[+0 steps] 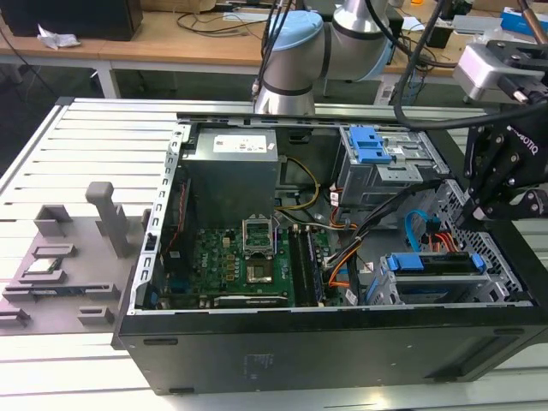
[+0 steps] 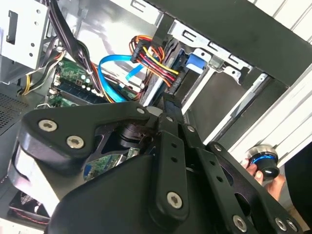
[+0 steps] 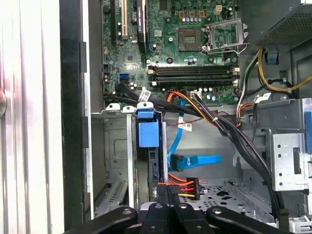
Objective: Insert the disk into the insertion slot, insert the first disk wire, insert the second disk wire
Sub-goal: 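Insert the second disk wire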
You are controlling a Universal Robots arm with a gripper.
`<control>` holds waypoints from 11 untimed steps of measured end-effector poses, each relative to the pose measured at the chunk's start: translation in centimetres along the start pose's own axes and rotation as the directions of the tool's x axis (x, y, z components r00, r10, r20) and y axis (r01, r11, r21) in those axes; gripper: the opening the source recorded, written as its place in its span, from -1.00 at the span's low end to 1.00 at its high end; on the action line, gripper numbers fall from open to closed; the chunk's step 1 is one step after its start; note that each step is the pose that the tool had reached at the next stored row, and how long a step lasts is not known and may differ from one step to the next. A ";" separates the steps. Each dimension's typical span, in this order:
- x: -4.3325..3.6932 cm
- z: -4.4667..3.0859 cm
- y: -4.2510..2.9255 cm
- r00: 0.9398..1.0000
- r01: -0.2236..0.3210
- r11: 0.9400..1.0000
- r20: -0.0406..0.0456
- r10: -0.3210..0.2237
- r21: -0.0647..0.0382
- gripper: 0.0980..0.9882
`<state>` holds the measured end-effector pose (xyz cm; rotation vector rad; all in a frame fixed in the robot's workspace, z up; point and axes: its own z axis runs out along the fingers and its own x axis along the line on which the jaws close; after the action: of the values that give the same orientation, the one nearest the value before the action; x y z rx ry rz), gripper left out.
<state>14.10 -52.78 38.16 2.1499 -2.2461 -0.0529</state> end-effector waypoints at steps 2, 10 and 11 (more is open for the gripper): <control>-0.23 0.01 0.14 1.000 0.000 1.000 0.000 0.000 0.000 -0.98; -1.03 0.11 1.58 1.000 0.000 1.000 0.000 0.000 0.000 -0.98; -1.07 0.13 1.72 1.000 0.000 1.000 0.000 0.000 0.000 -0.98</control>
<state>12.42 -51.64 38.11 2.1499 -2.2460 -0.0529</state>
